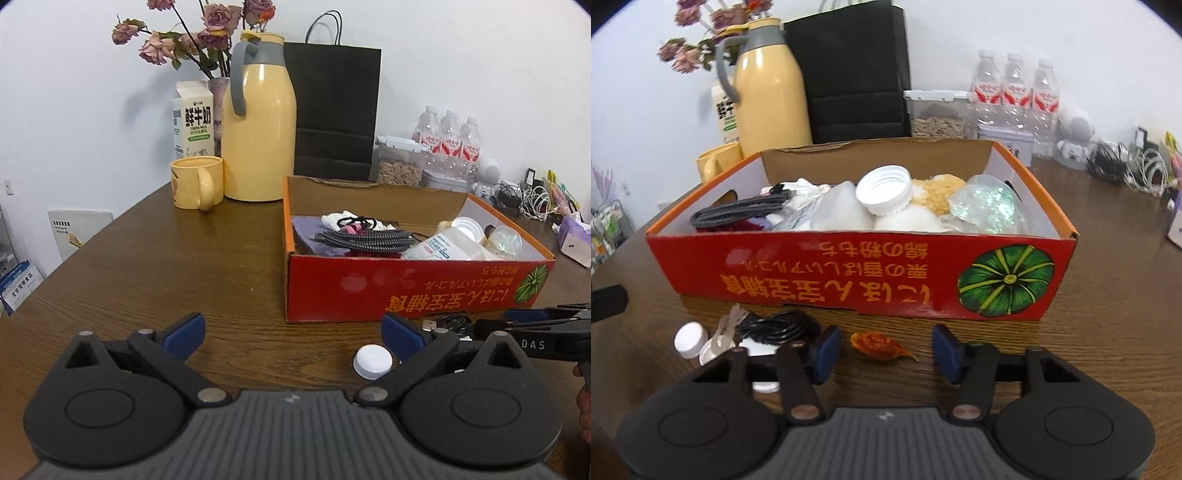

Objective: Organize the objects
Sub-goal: 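Move both open tools back toward the loose caps and orange piece, then grasp a white cap with the left tool while the right tool grasps the orange piece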

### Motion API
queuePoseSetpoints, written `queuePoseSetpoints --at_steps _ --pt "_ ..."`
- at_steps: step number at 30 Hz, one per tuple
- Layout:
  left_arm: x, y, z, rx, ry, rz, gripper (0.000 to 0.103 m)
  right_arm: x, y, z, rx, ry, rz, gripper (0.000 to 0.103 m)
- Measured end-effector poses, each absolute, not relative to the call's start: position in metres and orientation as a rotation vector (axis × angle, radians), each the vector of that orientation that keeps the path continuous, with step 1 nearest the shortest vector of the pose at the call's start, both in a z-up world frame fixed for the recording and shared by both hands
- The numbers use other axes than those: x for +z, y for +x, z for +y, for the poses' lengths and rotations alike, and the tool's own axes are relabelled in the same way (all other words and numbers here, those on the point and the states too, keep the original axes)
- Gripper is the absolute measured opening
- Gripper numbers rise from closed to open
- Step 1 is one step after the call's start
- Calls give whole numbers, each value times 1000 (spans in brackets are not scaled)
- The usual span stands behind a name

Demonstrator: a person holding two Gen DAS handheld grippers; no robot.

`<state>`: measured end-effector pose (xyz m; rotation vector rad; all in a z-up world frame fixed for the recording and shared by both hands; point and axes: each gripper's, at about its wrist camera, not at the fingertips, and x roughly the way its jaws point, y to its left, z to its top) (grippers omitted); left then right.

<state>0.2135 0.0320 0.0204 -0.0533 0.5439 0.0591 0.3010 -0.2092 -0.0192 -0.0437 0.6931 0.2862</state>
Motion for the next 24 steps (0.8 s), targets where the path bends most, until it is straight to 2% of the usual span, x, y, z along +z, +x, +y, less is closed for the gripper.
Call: queuePoseSetpoints --at_steps 3,13,14,24 --pt "19 214 30 55 -48 551 103 -20 297 -205 307 -81 677 33" --pt "15 216 28 59 -36 571 103 -19 287 -204 333 -109 633 23" --pt "14 216 28 56 -35 573 103 -19 286 -205 337 -104 630 8" --pt "5 218 23 46 -21 605 103 -16 274 -221 337 -67 591 9"
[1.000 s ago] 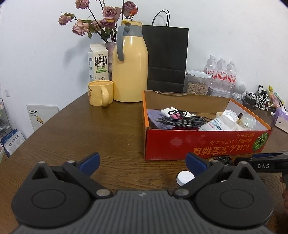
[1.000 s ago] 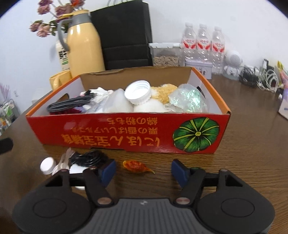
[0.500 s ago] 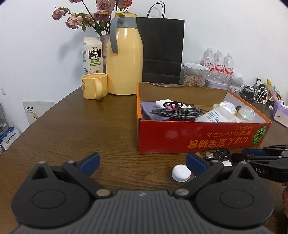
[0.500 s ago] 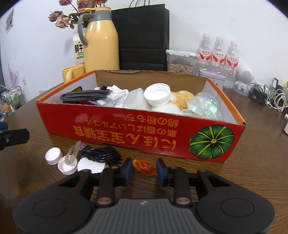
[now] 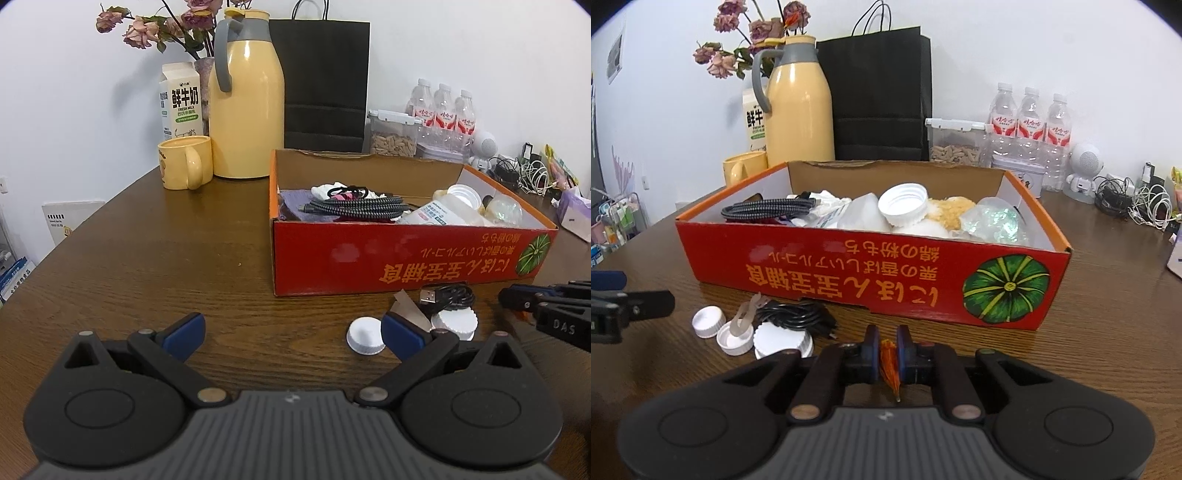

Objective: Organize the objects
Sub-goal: 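Grasp a white cap with the left tool while the right tool grasps the orange piece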

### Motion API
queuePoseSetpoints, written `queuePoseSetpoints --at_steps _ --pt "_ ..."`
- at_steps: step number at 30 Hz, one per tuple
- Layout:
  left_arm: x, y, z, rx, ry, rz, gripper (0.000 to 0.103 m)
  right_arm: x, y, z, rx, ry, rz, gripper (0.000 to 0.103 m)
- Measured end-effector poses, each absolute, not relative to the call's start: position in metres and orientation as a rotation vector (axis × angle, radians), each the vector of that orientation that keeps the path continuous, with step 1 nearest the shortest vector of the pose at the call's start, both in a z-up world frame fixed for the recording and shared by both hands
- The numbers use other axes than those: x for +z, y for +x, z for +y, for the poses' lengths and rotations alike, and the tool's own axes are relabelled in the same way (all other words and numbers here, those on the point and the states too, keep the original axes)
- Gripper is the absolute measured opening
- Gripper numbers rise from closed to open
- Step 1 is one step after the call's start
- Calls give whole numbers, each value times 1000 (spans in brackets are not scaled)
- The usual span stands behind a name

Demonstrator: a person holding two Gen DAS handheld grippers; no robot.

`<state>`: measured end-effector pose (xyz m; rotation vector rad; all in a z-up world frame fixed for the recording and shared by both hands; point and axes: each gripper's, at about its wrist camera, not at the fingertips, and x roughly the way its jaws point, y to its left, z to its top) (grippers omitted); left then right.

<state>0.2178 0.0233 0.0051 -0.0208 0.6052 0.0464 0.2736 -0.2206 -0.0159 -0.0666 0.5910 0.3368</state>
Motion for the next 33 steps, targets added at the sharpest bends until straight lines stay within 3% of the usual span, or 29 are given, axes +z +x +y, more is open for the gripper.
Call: queuePoseSetpoints --at_steps 16,18,22,24,26,33 --pt "-10 230 -3 -34 58 661 103 -12 259 -240 339 -12 540 9" --pt "-11 233 -5 -42 57 664 95 -12 259 -239 342 -15 539 9" --pt "-15 240 -5 -58 40 689 64 -12 257 -238 350 -21 536 9" --pt "-15 239 -5 -71 33 680 55 -12 257 -237 353 -24 536 9" --pt "-14 238 -5 -92 27 671 31 -12 257 -236 355 -26 536 9" --pt "-11 231 -8 -113 30 627 28 -12 256 -235 357 -30 530 9"
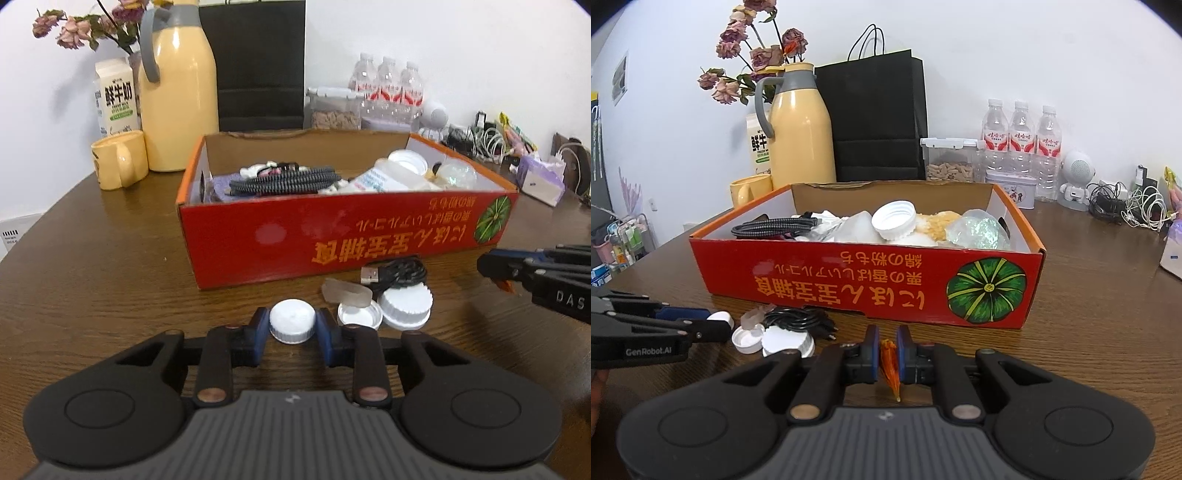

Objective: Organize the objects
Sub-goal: 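Grasp a white cap with the left tool while the right tool grasps the orange piece, then lower the white cap and orange piece into the box and open both tools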

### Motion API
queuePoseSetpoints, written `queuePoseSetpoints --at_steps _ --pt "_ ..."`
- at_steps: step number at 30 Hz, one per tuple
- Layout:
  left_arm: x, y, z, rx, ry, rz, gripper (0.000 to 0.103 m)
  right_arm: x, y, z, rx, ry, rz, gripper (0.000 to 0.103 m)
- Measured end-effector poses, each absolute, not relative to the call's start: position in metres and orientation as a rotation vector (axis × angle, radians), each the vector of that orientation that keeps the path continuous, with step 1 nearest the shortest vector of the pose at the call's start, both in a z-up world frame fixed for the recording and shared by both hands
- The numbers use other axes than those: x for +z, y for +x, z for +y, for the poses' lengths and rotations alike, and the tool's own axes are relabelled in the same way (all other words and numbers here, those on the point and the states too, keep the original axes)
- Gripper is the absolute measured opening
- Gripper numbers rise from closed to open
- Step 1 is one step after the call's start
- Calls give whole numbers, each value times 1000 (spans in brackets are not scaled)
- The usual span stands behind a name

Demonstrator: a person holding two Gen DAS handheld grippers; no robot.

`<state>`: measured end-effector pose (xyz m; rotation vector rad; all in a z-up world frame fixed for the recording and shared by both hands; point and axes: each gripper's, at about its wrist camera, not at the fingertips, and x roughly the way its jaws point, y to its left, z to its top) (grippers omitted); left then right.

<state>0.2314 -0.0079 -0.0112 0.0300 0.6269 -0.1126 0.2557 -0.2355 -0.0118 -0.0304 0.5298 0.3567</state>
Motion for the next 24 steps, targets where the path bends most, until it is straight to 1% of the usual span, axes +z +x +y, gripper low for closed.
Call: queuePoseSetpoints --at_steps 7,12,18,24 --pt "9 220 -10 -113 15 542 28 -6 251 -235 364 -34 500 9" --pt "30 220 -14 -125 16 480 28 11 249 -234 369 -27 450 9" --pt "56 234 -22 -121 14 399 28 39 259 -229 366 -40 373 9" --pt "70 260 -31 -107 -8 361 28 56 288 -226 349 -30 338 9"
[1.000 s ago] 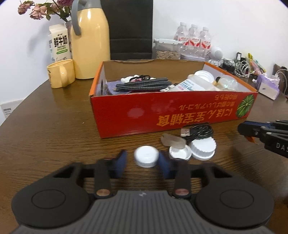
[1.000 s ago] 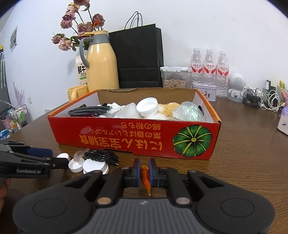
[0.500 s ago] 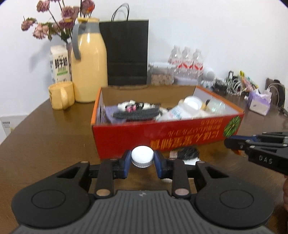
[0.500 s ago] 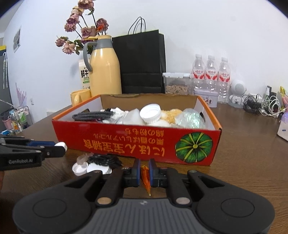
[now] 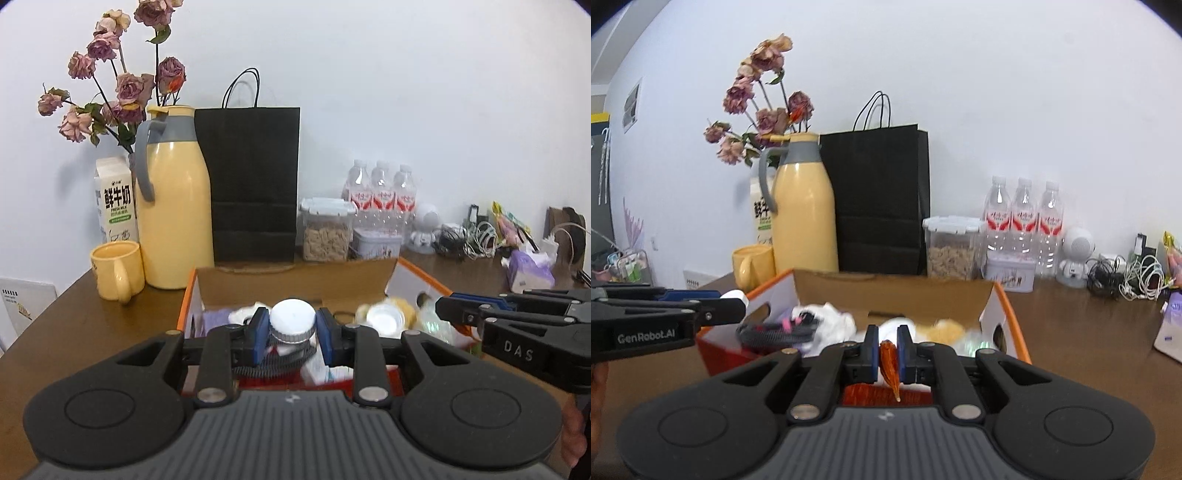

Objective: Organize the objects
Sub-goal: 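Lower the white cap and orange piece into the box and open both tools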

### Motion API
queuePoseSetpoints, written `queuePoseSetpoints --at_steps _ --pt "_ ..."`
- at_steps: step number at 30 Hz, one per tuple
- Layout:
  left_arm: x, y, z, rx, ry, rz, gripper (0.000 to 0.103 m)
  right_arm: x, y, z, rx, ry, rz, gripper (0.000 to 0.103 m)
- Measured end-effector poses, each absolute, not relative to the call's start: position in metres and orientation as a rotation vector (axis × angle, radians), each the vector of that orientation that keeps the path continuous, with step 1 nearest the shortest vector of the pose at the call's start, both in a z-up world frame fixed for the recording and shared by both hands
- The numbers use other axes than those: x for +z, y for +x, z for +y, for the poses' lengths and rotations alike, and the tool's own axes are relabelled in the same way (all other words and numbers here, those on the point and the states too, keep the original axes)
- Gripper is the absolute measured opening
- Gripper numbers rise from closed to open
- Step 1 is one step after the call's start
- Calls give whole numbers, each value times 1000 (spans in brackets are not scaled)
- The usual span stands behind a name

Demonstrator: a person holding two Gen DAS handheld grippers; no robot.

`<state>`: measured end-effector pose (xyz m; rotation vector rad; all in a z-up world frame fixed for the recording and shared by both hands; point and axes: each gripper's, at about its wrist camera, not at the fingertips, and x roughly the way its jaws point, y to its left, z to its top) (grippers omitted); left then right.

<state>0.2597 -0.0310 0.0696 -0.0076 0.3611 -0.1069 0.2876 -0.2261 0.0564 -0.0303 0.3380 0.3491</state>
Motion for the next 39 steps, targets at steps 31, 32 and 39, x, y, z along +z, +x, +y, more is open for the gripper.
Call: queuePoseSetpoints --at_steps 31,32,39 --pt "45 330 -37 40 15 327 86 26 382 -238 299 52 446 40" --pt "46 329 -36 44 11 324 97 27 381 -239 298 53 443 56" --pt "52 322 -33 64 -10 289 103 34 369 -239 295 50 397 101"
